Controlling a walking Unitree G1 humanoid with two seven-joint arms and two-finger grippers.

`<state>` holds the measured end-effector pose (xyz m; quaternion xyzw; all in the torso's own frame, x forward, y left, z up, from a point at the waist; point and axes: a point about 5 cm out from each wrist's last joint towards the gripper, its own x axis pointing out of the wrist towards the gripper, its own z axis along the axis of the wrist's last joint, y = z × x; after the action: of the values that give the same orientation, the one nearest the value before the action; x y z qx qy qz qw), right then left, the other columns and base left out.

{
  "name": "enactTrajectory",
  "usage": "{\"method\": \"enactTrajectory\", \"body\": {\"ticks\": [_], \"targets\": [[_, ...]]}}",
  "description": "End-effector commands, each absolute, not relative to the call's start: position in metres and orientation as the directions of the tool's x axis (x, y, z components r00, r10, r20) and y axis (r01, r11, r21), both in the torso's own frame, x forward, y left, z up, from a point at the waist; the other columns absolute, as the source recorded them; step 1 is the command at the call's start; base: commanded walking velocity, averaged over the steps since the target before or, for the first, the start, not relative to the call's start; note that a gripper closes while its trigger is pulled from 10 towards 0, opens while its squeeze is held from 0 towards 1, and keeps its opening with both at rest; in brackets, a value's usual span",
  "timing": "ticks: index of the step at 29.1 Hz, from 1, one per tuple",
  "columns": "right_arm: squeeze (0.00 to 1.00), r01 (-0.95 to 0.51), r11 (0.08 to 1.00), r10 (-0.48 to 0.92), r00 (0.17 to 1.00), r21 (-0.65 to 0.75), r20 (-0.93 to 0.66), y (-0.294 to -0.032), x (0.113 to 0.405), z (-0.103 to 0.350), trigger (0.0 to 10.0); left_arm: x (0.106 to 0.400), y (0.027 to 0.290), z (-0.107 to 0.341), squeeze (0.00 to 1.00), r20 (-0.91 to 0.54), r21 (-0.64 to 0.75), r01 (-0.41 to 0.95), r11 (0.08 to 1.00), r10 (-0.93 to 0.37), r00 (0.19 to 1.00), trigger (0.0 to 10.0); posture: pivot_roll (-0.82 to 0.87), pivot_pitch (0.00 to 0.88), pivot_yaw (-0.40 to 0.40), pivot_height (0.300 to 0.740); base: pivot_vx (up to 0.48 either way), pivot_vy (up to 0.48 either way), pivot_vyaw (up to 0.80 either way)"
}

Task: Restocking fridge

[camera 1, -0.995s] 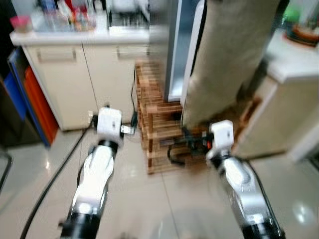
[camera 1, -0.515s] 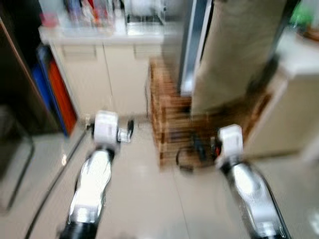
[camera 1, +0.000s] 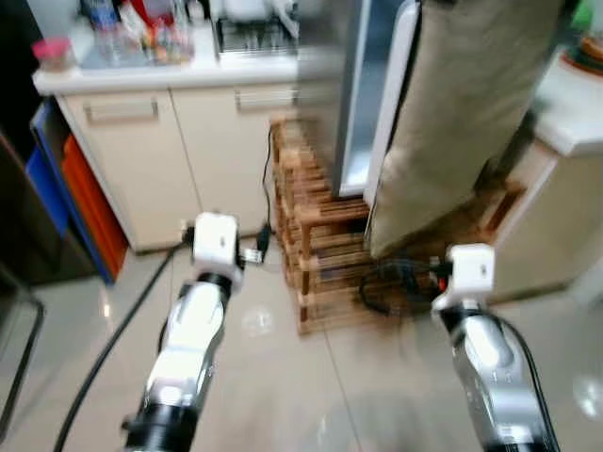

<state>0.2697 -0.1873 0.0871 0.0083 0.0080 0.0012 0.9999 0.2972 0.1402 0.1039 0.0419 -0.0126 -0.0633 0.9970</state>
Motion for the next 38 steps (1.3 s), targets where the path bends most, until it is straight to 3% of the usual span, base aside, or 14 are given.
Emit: {"method": "enactTrajectory", "body": {"ticks": [1, 15, 22, 27, 33, 38], "targets": [[0.0, 0.026, 1.0, -0.026, 0.999, -0.006, -0.033, -0.192, 0.266, 0.082, 10.0, 0.296, 0.146, 0.101, 0.0, 0.001, 0.092, 0.12, 0.989, -0.121, 0.993, 10.0, -0.13, 0.0, 0.014, 0.74, 0.454, 0.0, 0.0], [0.0, 0.045, 0.997, -0.04, 0.997, -0.066, 0.07, -0.2, 0.295, 0.11, 10.0, 0.295, 0.139, 0.106, 0.0, 0.041, 0.104, 0.153, 0.983, -0.158, 0.987, 10.0, -0.12, 0.0, 0.014, 0.74, 0.455, 0.0, 0.0], [0.0, -0.023, 0.997, 0.029, 0.995, -0.068, 0.093, -0.189, 0.311, 0.119, 10.0, 0.295, 0.136, 0.111, 0.0, 0.071, 0.121, 0.151, 0.981, -0.16, 0.984, 10.0, -0.11, 0.0, 0.012, 0.74, 0.253, 0.0, 0.0], [0.0, -0.025, 0.999, 0.027, 0.998, -0.041, 0.065, -0.183, 0.3, 0.11, 10.0, 0.296, 0.138, 0.111, 0.0, 0.057, 0.148, 0.17, 0.974, -0.18, 0.982, 10.0, -0.11, 0.0, 0.011, 0.74, 0.0, 0.0, 0.0], [0.0, -0.075, 0.996, 0.074, 0.997, -0.046, -0.027, -0.169, 0.267, 0.082, 10.0, 0.297, 0.143, 0.11, 0.0, 0.049, 0.11, 0.212, 0.971, -0.219, 0.975, 10.0, -0.12, 0.0, 0.021, 0.74, 0.0, 0.0, 0.0], [0.0, -0.069, 0.996, 0.067, 0.997, -0.051, -0.037, -0.174, 0.257, 0.078, 10.0, 0.297, 0.14, 0.111, 0.0, 0.057, 0.102, 0.249, 0.963, -0.255, 0.965, 10.0, -0.13, 0.0, 0.026, 0.74, 0.0, 0.476, -0.44]]}}
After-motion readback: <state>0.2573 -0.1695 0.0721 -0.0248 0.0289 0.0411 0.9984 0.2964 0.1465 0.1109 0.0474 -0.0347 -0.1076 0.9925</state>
